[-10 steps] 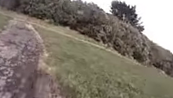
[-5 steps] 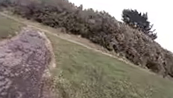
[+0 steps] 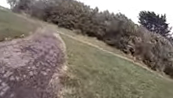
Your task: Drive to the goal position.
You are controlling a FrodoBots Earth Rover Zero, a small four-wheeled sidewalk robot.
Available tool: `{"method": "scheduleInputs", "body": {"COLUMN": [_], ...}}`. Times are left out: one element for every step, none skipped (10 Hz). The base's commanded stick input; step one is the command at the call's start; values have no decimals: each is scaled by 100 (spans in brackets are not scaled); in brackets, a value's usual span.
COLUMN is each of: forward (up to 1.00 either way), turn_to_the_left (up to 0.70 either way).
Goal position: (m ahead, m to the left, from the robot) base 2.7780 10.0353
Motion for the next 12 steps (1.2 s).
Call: {"method": "scheduleInputs", "body": {"forward": [70, 70, 70, 70, 70, 70, 70, 70, 70, 70, 70, 70], "turn_to_the_left": [2, 0, 0, 0, 0, 0, 0, 0, 0, 0, 0, 0]}}
